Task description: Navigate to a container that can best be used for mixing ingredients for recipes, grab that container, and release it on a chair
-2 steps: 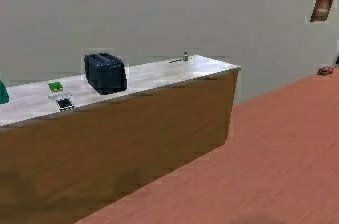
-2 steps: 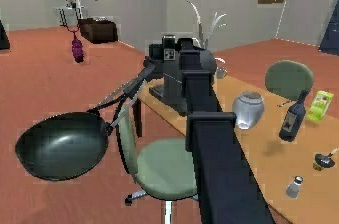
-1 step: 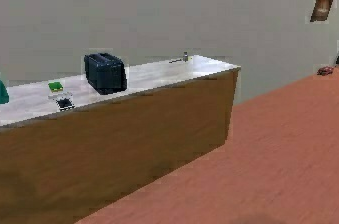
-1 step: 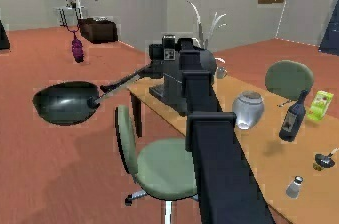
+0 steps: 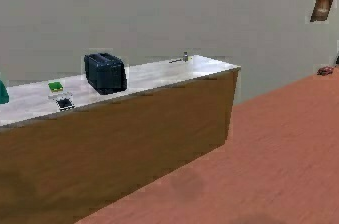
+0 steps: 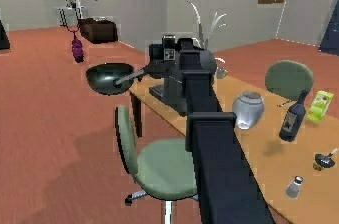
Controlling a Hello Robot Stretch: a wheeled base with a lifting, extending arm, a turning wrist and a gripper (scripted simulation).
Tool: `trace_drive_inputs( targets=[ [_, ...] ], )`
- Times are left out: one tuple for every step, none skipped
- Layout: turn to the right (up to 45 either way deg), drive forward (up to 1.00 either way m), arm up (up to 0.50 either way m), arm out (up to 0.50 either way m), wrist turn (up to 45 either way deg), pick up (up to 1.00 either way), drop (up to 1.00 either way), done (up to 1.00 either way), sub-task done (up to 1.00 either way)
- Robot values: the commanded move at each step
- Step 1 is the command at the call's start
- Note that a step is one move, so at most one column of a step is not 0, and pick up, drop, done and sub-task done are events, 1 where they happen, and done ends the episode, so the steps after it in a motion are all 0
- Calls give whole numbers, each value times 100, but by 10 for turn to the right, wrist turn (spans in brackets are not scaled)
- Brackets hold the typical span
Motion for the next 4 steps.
trace_drive_inputs(
  targets=[
    [0,0,0,0,450,0,0,0,0],
    [0,0,0,0,60,0,0,0,0],
    [0,0,-38,0,0,0,0,0,0],
    [0,0,-32,0,0,0,0,0,0]
  ],
)
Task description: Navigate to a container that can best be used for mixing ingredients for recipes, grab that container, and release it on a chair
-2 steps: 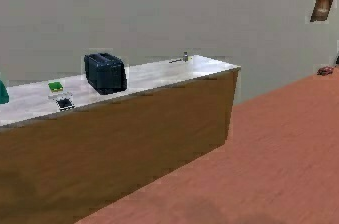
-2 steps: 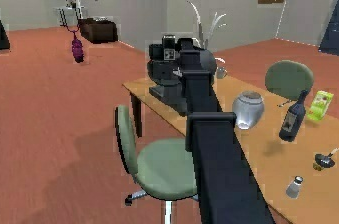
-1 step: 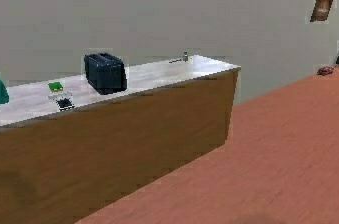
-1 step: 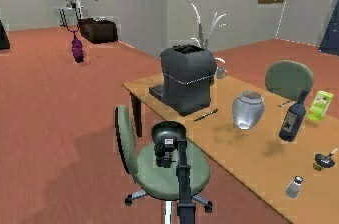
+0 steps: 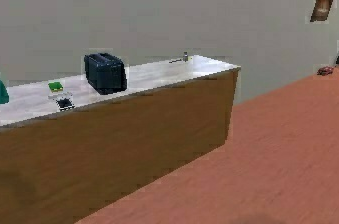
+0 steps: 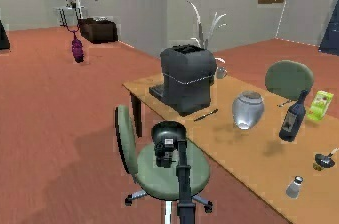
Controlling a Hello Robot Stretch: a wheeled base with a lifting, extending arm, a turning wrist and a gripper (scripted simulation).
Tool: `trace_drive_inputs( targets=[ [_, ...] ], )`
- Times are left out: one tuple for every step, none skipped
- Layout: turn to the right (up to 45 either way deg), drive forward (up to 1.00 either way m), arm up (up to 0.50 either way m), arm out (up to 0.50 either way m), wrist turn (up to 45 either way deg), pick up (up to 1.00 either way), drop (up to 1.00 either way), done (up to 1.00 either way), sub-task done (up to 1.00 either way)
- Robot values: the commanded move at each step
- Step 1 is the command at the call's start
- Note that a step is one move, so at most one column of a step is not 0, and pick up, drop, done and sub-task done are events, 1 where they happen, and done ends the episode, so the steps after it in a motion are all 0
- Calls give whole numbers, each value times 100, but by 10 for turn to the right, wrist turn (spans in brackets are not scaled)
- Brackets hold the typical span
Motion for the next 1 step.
trace_drive_inputs(
  targets=[
    [0,0,0,0,0,0,100,0,0]
  ],
)
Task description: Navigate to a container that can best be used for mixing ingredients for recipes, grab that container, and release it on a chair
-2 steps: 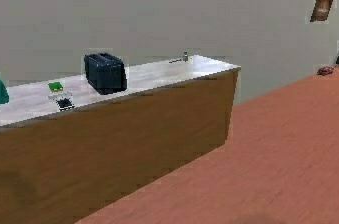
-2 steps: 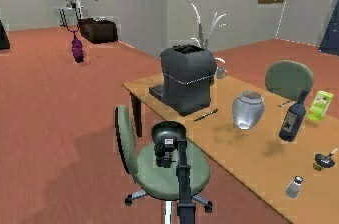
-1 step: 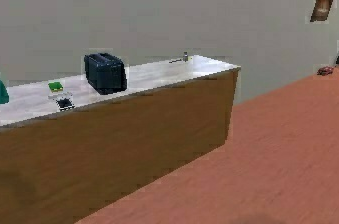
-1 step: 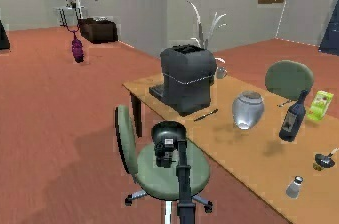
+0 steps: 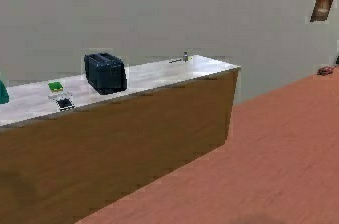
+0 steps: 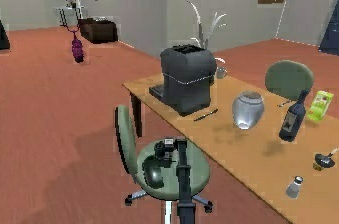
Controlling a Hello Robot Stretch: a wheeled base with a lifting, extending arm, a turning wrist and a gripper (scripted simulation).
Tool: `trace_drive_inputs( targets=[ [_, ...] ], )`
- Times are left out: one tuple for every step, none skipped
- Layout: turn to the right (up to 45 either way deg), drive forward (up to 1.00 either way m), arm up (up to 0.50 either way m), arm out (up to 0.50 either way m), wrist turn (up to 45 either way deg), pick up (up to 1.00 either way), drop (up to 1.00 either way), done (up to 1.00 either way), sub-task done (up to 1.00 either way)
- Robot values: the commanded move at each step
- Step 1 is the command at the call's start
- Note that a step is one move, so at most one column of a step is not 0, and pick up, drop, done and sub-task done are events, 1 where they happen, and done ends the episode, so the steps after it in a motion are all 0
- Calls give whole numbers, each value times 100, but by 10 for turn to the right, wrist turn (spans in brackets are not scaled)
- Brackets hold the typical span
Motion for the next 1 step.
trace_drive_inputs(
  targets=[
    [0,0,10,0,0,0,0,0,0]
  ],
)
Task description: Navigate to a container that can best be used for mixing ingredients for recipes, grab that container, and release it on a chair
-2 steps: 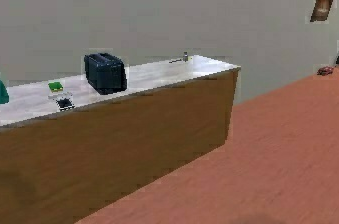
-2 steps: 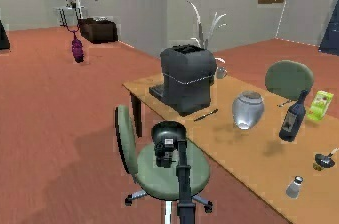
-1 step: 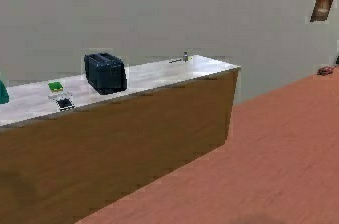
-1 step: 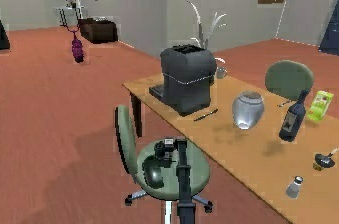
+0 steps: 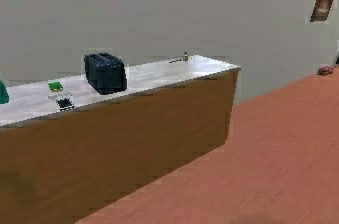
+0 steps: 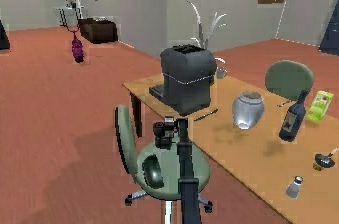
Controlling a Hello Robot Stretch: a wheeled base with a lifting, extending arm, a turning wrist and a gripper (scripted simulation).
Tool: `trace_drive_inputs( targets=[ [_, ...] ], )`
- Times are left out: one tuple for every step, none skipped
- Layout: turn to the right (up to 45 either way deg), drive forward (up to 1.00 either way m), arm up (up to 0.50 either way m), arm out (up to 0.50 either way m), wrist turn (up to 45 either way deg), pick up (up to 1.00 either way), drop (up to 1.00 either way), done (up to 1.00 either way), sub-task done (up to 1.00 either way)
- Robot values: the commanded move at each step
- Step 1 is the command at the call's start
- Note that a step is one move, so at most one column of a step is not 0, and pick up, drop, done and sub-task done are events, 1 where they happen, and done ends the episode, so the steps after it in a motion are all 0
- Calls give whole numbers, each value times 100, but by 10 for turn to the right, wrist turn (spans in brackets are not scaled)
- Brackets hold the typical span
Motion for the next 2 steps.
trace_drive_inputs(
  targets=[
    [0,0,0,-8,0,0,0,0,0],
    [0,0,0,0,0,0,0,100,0]
  ],
)
